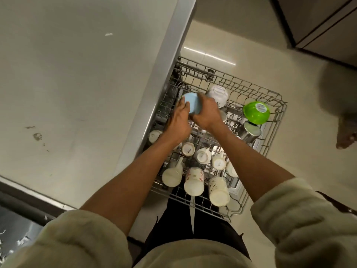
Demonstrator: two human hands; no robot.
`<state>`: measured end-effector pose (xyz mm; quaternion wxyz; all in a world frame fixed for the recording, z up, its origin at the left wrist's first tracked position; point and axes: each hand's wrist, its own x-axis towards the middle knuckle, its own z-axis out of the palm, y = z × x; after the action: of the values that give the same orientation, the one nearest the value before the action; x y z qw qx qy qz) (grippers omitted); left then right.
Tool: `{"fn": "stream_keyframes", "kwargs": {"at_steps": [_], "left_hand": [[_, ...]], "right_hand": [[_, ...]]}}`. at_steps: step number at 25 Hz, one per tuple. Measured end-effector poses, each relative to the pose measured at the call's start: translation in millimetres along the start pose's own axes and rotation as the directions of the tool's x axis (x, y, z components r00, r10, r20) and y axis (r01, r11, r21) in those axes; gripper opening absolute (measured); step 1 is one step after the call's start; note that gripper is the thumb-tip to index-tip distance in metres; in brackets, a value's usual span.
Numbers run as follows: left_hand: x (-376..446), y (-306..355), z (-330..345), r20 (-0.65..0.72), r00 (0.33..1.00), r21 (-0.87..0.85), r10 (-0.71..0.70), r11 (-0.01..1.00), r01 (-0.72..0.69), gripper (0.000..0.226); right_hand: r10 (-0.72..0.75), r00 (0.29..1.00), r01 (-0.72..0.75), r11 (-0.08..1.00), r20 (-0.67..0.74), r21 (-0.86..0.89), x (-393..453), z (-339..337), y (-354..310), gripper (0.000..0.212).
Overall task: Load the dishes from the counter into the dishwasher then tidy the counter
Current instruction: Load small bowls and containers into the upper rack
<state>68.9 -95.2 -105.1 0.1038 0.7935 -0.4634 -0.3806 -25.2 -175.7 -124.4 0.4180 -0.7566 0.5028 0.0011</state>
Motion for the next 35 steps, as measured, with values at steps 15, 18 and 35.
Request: {"fn": "stream_keyframes", "kwargs": {"at_steps": [15, 18, 35], "left_hand": [[112.0, -15.1, 21.3, 0.016, 0.985, 0.019, -0.173, 0.985, 0.173, 0.081], [124.3, -14.9, 18.6, 0.024, 0.983, 0.031, -0.180, 0.983, 0.179, 0.081], [123.6, -19.0, 21.4, 0.034, 0.979, -0.015, -0.203, 0.979, 0.204, 0.087]], "right_hand": [[0.071, 0.997, -0.072, 0.997, 0.028, 0.034, 126.4, 45.0, 32.7, 0.056], [0.032, 0.999, -0.032, 0.999, -0.014, 0.005, 126.0, 44.9, 33.7, 0.052], [-0.184, 0.976, 0.216, 0.862, 0.114, -0.459, 93.3, 50.9, 35.4, 0.072]]}}
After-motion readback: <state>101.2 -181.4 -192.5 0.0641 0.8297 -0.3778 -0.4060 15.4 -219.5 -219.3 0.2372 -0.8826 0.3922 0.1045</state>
